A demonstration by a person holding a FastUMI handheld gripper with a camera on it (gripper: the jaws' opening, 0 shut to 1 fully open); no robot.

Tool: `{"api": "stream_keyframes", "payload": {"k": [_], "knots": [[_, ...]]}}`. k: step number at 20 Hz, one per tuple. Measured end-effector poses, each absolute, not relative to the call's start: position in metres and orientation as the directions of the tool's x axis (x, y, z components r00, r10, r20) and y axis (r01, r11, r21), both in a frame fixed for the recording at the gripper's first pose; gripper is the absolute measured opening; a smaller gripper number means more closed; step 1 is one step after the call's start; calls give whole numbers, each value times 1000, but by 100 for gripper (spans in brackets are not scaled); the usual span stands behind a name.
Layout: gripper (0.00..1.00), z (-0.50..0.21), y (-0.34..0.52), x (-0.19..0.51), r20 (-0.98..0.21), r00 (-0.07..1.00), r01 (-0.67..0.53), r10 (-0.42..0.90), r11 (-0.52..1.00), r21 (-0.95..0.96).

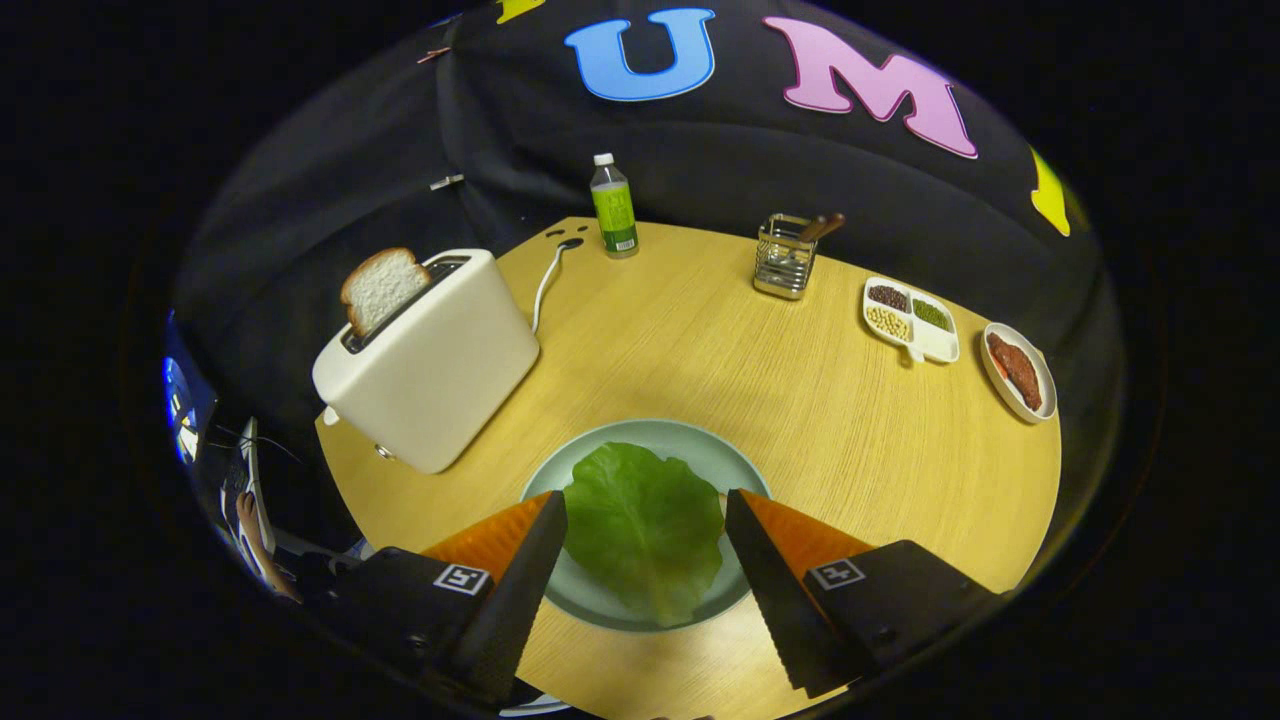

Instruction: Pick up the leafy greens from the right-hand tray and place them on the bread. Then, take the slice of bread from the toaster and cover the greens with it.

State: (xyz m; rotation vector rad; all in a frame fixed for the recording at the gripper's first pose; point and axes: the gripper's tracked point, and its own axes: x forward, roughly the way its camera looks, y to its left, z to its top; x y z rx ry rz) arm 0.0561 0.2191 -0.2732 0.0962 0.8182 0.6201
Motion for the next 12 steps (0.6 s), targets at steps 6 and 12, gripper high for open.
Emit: {"api": "stream_keyframes", "payload": {"k": [6, 12], "knots": [[99, -135, 234, 55, -346, 703, -588, 621, 781, 208], [98, -14, 306, 33, -128, 683, -713, 719, 694, 100]]}}
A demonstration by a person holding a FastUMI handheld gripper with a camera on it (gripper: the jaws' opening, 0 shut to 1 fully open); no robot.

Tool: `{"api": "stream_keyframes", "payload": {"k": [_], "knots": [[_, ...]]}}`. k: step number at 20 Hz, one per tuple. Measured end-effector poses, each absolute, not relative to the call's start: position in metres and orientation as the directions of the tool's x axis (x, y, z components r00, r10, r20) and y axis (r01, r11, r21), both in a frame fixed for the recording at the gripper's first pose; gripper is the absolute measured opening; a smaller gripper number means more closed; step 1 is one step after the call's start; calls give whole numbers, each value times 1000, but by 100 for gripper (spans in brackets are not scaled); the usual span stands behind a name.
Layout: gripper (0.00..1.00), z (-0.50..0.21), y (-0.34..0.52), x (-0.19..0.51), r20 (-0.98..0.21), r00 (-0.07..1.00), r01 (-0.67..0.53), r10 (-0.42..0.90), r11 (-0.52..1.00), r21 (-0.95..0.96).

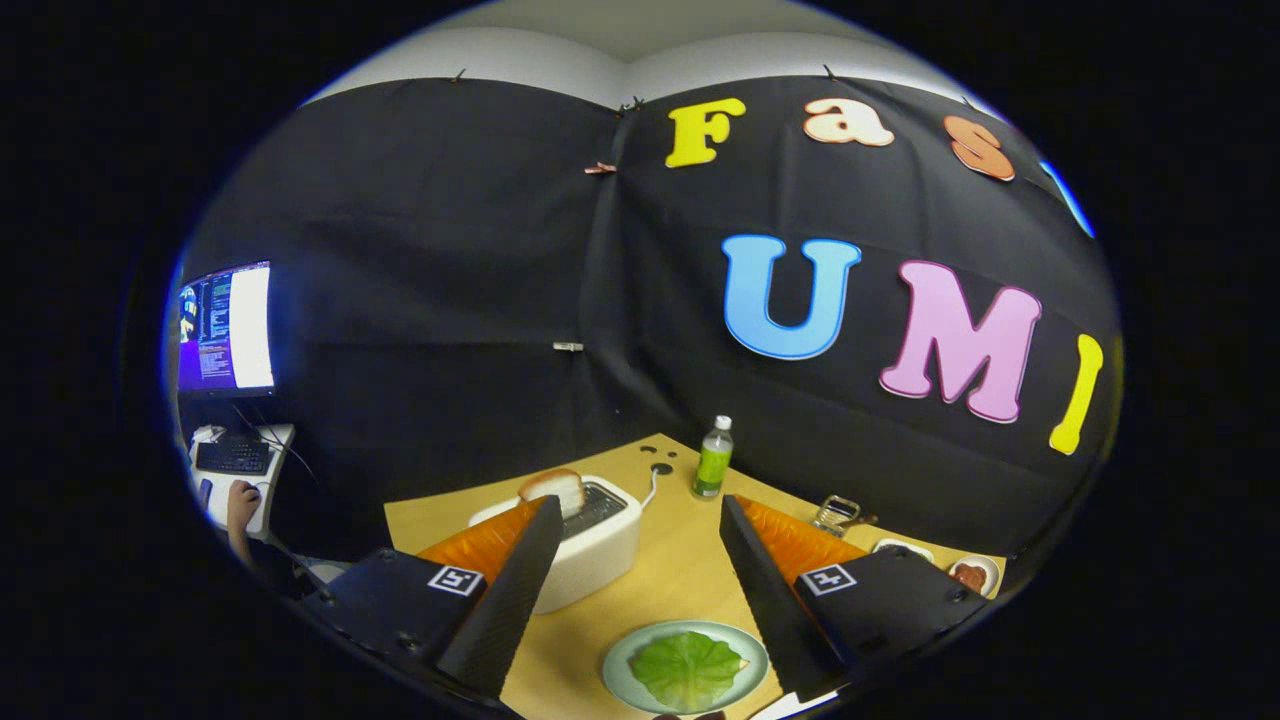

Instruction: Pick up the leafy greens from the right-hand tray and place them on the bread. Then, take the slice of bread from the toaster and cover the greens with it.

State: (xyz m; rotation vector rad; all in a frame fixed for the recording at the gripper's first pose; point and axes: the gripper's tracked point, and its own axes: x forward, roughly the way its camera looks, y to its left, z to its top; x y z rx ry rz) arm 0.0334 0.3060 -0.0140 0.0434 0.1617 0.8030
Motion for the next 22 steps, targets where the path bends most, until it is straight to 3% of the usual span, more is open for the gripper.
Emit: {"api": "stream_keyframes", "payload": {"k": [5, 10, 16, 22], "knots": [[98, 4, 380, 40, -125, 657, -715, 744, 667, 212], [98, -31, 449, 47, -206, 603, -713, 771, 637, 295], [99, -110, 496, 87, -391, 577, -549, 717, 695, 464], [96, -145, 530, 110, -463, 554, -442, 692, 716, 540]]}}
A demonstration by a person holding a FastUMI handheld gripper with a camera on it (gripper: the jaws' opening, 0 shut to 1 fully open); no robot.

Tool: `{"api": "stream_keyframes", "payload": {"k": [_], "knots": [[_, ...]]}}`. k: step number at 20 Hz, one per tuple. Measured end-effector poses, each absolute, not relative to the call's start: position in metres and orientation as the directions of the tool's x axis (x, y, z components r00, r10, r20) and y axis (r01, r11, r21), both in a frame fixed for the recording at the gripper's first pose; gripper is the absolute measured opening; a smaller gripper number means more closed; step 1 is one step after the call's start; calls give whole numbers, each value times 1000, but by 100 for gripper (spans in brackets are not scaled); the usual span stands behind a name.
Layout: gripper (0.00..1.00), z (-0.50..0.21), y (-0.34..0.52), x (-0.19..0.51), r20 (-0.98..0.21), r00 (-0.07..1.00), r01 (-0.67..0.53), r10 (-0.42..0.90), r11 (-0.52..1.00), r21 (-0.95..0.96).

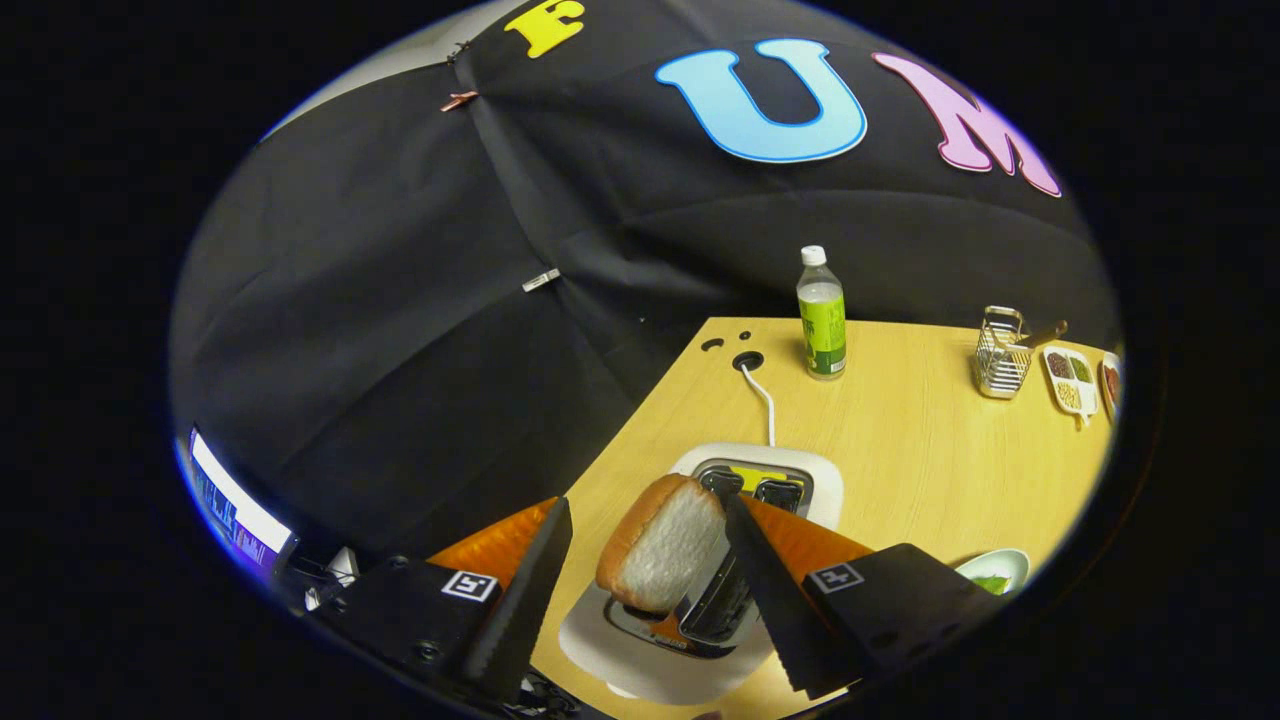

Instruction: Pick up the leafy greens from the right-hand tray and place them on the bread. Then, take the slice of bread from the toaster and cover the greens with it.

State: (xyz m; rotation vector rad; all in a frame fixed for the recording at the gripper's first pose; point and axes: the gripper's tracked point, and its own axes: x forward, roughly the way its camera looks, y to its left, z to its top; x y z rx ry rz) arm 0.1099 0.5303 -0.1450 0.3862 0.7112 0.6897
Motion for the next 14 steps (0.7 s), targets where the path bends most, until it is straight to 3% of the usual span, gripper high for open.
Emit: {"api": "stream_keyframes", "payload": {"k": [1, 3, 7, 9, 14], "knots": [[96, -153, 528, 114, -484, 559, -430, 673, 735, 525], [86, -161, 521, 117, -516, 570, -415, 639, 766, 491], [45, -174, 527, 105, -573, 493, -349, 654, 752, 559], [17, -168, 521, 107, -582, 504, -307, 639, 762, 570], [11, -147, 515, 99, -546, 524, -328, 653, 747, 578]]}}
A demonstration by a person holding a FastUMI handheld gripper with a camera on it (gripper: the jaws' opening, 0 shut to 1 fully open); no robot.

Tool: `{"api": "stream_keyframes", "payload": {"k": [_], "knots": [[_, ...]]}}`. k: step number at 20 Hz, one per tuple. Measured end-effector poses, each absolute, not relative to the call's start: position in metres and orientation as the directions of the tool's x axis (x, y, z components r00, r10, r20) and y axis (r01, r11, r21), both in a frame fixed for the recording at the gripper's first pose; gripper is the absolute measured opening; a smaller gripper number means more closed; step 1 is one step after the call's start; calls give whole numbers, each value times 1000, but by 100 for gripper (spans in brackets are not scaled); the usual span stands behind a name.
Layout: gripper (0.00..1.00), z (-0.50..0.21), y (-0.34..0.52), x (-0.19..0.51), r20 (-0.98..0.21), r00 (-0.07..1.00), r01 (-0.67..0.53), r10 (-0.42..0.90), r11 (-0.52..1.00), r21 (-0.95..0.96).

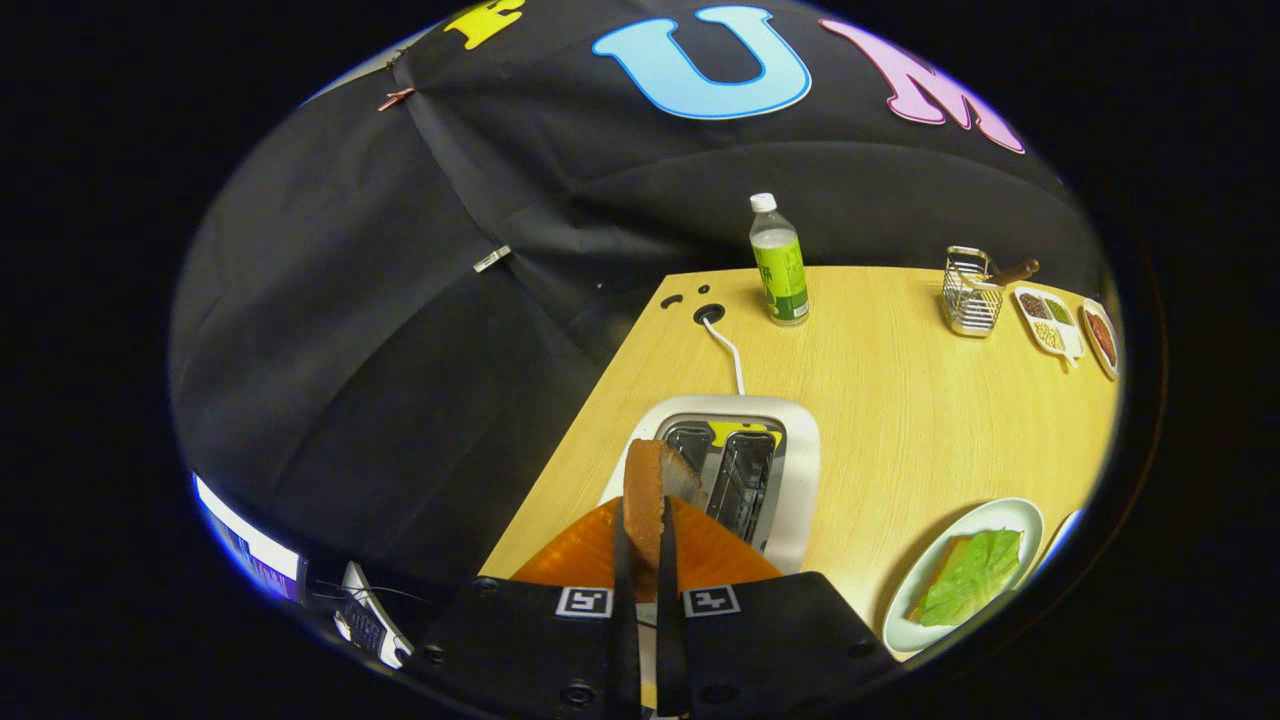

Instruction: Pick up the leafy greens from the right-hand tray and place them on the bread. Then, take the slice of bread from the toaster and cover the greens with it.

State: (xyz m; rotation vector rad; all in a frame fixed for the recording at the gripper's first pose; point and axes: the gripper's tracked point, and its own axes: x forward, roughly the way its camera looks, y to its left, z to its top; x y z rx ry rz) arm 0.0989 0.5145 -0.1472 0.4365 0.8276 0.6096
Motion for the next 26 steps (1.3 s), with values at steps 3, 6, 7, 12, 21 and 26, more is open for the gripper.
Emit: {"api": "stream_keyframes", "payload": {"k": [3, 6, 7, 12, 21, 26], "knots": [[11, -123, 497, 103, -503, 550, -318, 667, 724, 612], [11, -101, 473, 101, -460, 566, -314, 684, 695, 647], [11, -93, 464, 99, -446, 570, -312, 690, 684, 660], [11, -69, 380, 98, -403, 660, -312, 634, 719, 622], [11, -151, 221, 64, -518, 736, -179, 436, 863, 473], [11, -208, 223, 49, -574, 693, -97, 436, 846, 525]]}}
